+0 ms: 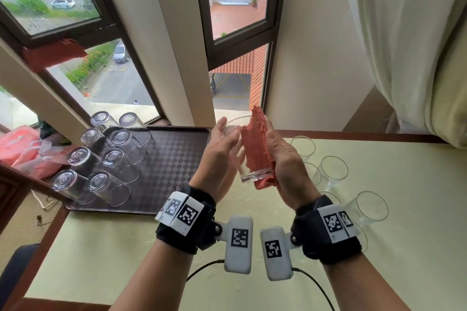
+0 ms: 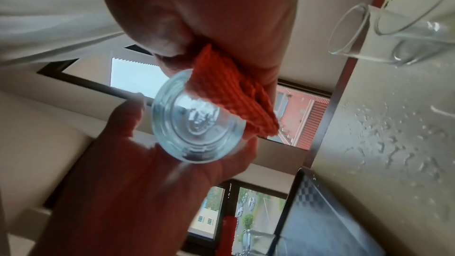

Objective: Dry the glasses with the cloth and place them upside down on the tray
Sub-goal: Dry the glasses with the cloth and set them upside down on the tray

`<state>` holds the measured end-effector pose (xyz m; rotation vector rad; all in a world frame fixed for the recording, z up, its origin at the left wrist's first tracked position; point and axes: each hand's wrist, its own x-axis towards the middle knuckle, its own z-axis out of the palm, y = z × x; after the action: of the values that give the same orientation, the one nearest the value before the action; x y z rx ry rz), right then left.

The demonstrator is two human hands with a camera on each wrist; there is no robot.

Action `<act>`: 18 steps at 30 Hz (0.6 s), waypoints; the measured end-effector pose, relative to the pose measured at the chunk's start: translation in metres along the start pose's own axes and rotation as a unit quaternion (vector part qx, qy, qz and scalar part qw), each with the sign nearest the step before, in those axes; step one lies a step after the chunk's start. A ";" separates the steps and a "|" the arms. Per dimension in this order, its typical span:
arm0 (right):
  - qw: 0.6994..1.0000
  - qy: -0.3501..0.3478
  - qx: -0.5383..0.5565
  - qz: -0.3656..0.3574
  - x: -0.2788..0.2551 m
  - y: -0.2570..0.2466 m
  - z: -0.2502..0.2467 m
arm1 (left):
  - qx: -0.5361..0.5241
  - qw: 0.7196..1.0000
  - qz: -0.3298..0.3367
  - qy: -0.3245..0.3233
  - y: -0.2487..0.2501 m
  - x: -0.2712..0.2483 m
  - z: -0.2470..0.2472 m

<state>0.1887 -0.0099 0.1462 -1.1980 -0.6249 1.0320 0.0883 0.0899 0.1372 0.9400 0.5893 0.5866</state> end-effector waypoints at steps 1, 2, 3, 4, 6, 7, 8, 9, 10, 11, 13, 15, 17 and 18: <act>1.000 0.002 -0.009 0.002 0.000 0.003 0.001 | 0.013 1.000 -0.011 -0.009 0.001 0.000 0.001; 1.000 0.007 -0.010 0.004 0.000 0.005 0.001 | 0.022 0.999 -0.020 -0.015 0.002 0.000 0.003; 1.000 0.008 0.002 0.007 0.000 0.005 0.002 | 0.037 0.999 -0.024 -0.022 0.002 0.000 0.003; 0.999 0.008 0.031 0.011 0.000 0.006 0.002 | 0.049 0.998 -0.024 -0.024 0.001 0.000 0.002; 0.992 0.001 0.125 0.035 -0.001 0.005 0.002 | 0.042 0.998 -0.018 -0.045 -0.003 0.000 0.001; 0.984 -0.003 0.172 0.055 -0.001 0.005 0.001 | 0.038 0.997 -0.018 -0.064 -0.004 -0.002 0.001; 0.975 -0.008 0.211 0.066 -0.001 0.006 -0.001 | 0.043 0.995 -0.020 -0.083 -0.003 -0.004 0.001; 0.970 -0.014 0.233 0.066 -0.002 0.006 -0.001 | 0.055 0.994 -0.022 -0.095 -0.003 -0.005 0.001; 0.970 -0.015 0.235 0.058 -0.001 0.006 -0.002 | 0.065 0.993 -0.025 -0.096 -0.002 -0.006 0.000; 0.975 -0.014 0.215 0.044 -0.001 0.005 -0.002 | 0.060 0.994 -0.027 -0.084 -0.001 -0.006 -0.001; 0.993 0.013 0.121 0.006 -0.001 0.005 -0.002 | 0.030 0.999 -0.026 -0.037 0.001 -0.002 -0.003; 0.999 0.033 0.027 -0.020 0.000 0.011 -0.002 | 0.033 0.999 -0.024 -0.024 0.003 -0.002 -0.002; 0.999 0.037 -0.013 -0.029 0.000 0.016 -0.001 | 0.079 0.996 -0.023 -0.037 -0.002 -0.003 0.000; 0.999 0.035 -0.011 -0.024 0.001 0.018 -0.001 | 0.094 0.995 -0.020 -0.039 -0.005 -0.003 0.000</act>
<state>0.1845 -0.0093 0.1291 -1.2277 -0.6086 0.9407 0.0871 0.0852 0.1337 1.1203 0.5980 0.4615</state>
